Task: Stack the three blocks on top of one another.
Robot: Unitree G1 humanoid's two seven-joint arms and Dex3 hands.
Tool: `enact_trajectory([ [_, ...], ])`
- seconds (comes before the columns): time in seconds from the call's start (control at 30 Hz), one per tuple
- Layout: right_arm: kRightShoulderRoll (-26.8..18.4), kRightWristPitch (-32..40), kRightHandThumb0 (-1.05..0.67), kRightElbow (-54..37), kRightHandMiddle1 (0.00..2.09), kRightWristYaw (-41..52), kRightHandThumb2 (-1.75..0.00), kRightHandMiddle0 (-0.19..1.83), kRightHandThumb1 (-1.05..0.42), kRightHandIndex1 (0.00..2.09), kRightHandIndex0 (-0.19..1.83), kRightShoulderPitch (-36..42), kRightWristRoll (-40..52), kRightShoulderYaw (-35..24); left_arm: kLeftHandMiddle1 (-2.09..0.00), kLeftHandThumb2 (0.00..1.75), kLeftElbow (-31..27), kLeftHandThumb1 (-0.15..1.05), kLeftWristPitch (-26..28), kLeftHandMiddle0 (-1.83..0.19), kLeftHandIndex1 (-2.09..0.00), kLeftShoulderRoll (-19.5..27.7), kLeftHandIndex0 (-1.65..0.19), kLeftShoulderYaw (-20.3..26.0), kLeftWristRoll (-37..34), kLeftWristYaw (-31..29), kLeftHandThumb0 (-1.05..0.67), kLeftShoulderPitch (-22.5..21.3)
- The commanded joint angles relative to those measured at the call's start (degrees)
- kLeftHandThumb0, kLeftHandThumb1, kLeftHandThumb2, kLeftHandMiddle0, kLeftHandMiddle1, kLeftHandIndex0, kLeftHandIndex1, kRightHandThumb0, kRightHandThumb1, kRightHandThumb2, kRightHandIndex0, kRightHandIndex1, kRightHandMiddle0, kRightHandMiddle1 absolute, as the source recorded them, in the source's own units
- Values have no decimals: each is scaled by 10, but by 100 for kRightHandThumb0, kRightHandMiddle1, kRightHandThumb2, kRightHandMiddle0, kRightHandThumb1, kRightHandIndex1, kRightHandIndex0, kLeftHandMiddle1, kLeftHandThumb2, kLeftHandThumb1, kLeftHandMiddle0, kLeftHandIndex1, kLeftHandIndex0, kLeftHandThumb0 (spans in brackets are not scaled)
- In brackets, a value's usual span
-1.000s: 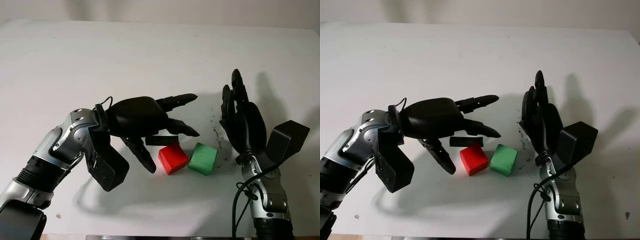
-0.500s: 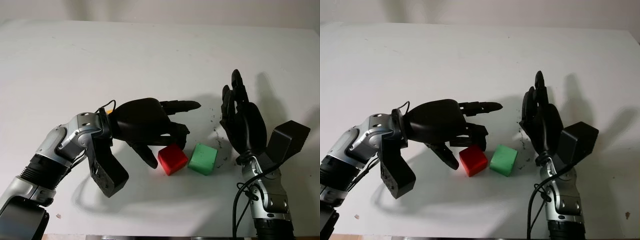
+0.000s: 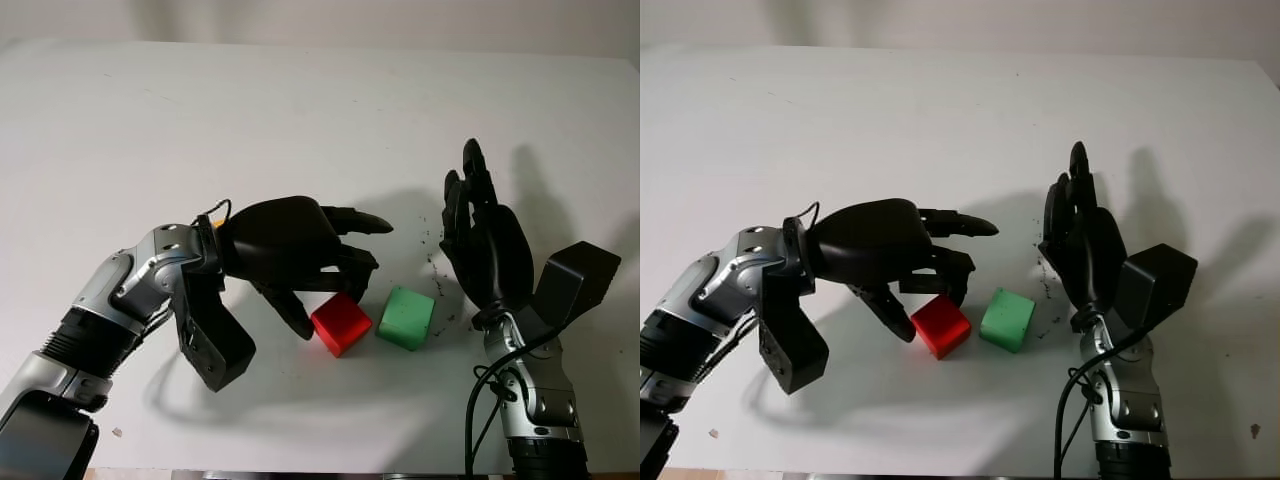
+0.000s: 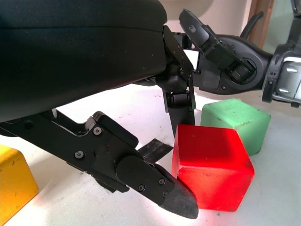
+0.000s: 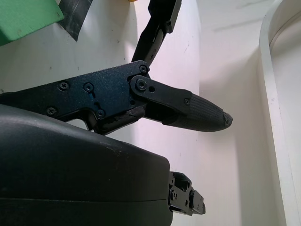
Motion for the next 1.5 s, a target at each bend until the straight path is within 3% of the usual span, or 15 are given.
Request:
enact_trajectory([
  [0.0,-6,-6,-67,-3,0,4,-72,-19,-105,0,-19,6,0,-4,-21,7,-10,90,11,-11,-129,-2,-64,-4,-19,-13,-58,10],
  [0.23,-5,-7,-65,-3,0,5,-73,-19,-105,0,-19,7,1,-5,-24,6,-15,95,48,-5,-137,11,-53,12,-41,-31,-49,13],
  [0.47,-5,-3,-66,-2,0,3,-72,-19,-105,0,-19,6,-2,-3,-17,5,24,95,69,-8,-132,33,-50,36,-25,-17,-42,-23],
  [0.63,-6,-1,-66,-5,0,3,-72,-19,-105,0,-19,9,-5,-2,-10,6,73,94,59,-15,-122,44,-49,37,5,20,-42,-44],
  [0.97,-6,-4,-65,-3,0,2,-72,-19,-105,0,-19,9,-3,-4,-6,6,119,98,50,-16,-136,45,-37,32,30,50,-43,-65],
  [1.2,-5,-3,-67,-6,0,1,-72,-19,-105,0,-19,11,-7,-2,-6,5,110,98,65,-18,-132,36,-40,25,25,35,-45,-61],
  [1.47,-4,-4,-66,-7,0,-1,-72,-19,-105,0,-19,13,-5,-3,-5,5,114,97,50,-17,-136,24,-39,22,32,63,-47,-59],
])
